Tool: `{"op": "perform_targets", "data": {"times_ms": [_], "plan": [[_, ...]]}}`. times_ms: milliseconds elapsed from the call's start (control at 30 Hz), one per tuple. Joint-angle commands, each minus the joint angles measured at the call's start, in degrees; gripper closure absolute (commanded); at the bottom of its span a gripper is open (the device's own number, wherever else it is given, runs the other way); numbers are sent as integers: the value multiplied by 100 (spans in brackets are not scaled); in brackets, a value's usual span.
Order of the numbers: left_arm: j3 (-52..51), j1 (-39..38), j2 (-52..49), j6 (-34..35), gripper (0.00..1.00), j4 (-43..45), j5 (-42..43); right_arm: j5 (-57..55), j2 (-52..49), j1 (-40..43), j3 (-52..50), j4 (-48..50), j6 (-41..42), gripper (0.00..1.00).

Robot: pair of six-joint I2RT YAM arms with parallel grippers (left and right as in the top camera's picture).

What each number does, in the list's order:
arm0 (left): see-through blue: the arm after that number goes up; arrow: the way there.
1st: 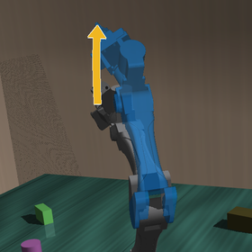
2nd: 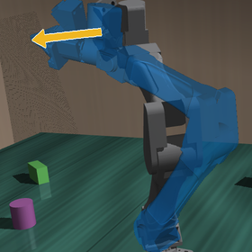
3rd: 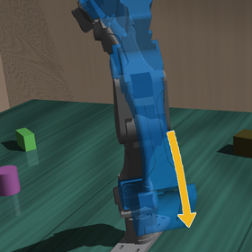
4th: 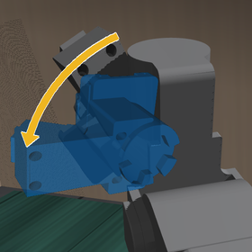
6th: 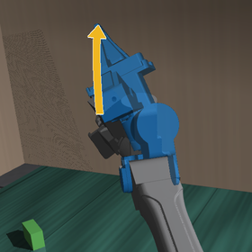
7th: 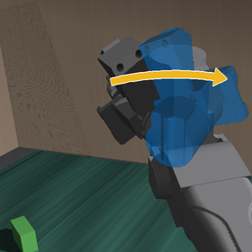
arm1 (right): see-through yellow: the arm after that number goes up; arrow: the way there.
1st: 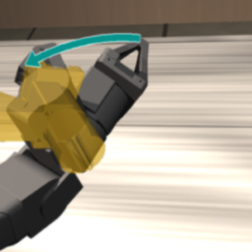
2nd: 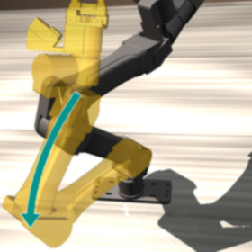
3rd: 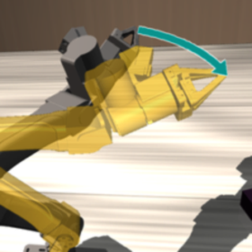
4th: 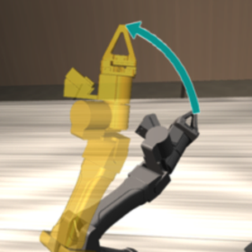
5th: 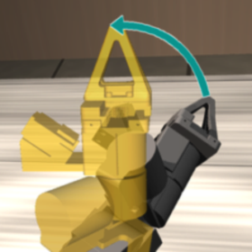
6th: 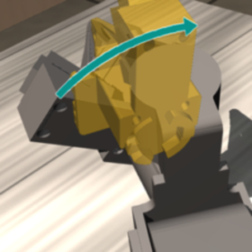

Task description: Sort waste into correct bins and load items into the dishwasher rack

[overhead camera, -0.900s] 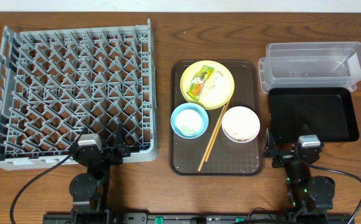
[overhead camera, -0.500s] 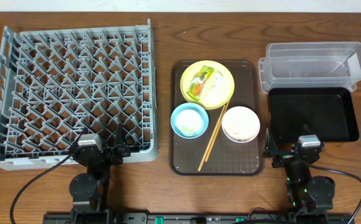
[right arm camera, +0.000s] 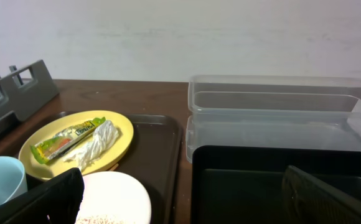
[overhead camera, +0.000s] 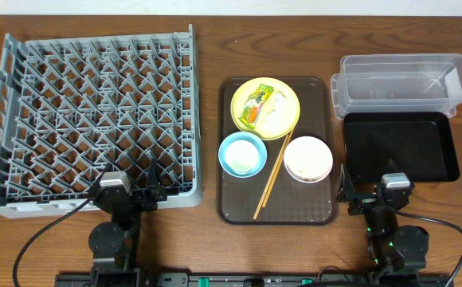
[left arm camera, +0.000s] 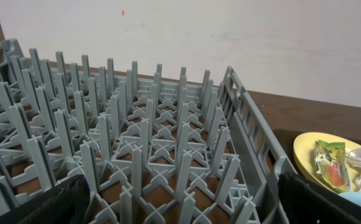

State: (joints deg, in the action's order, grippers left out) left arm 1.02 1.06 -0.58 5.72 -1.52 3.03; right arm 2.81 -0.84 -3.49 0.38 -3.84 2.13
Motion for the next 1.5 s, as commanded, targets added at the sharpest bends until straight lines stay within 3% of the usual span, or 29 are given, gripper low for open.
{"op": "perform_targets", "data": {"times_ms": [0, 1067, 1267, 1467], "plan": [[-79, -13, 35, -76, 2, -225, 35, -17, 35, -66, -7, -22, -46, 1], [15, -13, -11, -76, 2, -251, 37, 2, -140, -66, 157, -17, 101, 1], [876, -13, -669, -74, 2, -887, 37, 2, -960, -66, 903, -24, 17, 1], [2413, -13, -2162, -76, 2, -1958, 37, 98, -2796, -68, 2317, -197, -273, 1]]}}
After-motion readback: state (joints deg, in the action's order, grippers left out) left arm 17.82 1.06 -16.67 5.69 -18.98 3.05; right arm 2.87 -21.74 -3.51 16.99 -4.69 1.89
